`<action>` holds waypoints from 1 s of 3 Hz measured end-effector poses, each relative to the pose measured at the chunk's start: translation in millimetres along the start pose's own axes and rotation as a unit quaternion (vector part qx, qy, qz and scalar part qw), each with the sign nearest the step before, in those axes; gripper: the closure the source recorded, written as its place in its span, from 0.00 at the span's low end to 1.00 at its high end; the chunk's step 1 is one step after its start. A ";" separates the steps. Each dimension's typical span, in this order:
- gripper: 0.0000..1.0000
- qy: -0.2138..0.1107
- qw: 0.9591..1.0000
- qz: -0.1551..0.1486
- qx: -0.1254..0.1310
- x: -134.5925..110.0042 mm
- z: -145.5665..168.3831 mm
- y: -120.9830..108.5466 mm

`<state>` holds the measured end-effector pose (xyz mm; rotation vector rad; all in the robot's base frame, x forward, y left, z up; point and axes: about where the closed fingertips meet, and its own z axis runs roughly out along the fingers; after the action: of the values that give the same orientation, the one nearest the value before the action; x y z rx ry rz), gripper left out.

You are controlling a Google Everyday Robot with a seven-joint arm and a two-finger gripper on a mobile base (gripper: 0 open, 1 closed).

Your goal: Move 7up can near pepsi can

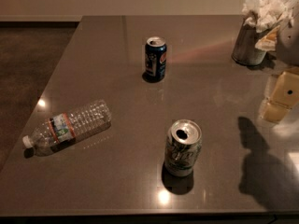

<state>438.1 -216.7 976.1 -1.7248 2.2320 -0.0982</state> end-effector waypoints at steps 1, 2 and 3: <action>0.00 -0.007 1.000 -0.004 0.002 -3.2 -0.3 3.1; 0.00 -0.026 0.999 -0.021 -0.016 -13.2 7.1 20.3; 0.00 -0.068 0.996 -0.046 -0.047 -31.4 22.1 47.2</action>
Offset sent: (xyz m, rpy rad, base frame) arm -0.0383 0.0500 -0.0322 0.1278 0.0830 0.1628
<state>407.5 -171.0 950.1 -1.8252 2.0906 0.1015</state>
